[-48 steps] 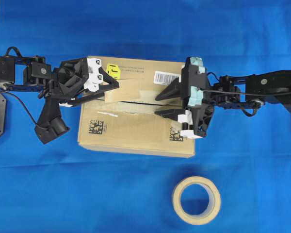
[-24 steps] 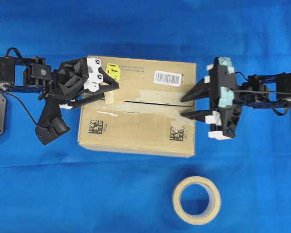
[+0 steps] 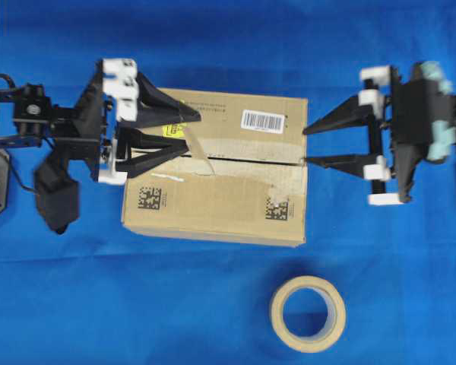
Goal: Apply tape along the seams of the closed cardboard box to seal it securely.
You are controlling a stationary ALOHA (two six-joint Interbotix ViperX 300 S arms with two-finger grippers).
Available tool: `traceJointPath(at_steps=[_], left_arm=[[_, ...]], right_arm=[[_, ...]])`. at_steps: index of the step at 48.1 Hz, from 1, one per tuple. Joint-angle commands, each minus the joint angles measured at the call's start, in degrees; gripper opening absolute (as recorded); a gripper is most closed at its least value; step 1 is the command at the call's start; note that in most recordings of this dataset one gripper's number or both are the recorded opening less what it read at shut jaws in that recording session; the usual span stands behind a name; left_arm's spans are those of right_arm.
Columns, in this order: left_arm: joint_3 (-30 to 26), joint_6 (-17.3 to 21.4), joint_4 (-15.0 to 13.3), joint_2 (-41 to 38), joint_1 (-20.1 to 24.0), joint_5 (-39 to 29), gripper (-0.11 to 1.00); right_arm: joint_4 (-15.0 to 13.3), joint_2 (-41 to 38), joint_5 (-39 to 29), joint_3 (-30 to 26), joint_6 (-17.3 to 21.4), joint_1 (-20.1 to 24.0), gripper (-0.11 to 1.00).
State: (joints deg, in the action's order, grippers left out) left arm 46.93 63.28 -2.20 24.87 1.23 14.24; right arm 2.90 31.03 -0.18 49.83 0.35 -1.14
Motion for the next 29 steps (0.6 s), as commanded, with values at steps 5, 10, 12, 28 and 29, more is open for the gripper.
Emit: traceJointPath(at_steps=[5, 10, 12, 28, 29], left_arm=[[-2.1, -15.4, -0.2, 1.2, -1.8, 4.5, 0.62], [-2.7, -28.3, -0.2, 0.9, -2.1, 4.7, 0.62], [-2.9, -33.4, -0.2, 0.8, -2.2, 4.7, 0.62], [-0.8, -64.2, 0.1, 3.7, -2.1, 3.5, 0.61], [-0.4, -64.7, 0.1, 4.2, -1.9, 3.3, 0.61]], right_arm=[[-0.2, 3.9, 3.4, 0.4, 0.4, -0.3, 0.55], [0.0, 4.9, 4.8, 0.7, 0.4, -0.3, 0.55], [0.0, 5.2, 5.2, 0.7, 0.4, -0.4, 0.55], [0.0, 6.9, 3.8, 2.0, 0.2, -1.5, 0.55], [0.0, 7.2, 3.6, 2.2, 0.2, -1.5, 0.55]])
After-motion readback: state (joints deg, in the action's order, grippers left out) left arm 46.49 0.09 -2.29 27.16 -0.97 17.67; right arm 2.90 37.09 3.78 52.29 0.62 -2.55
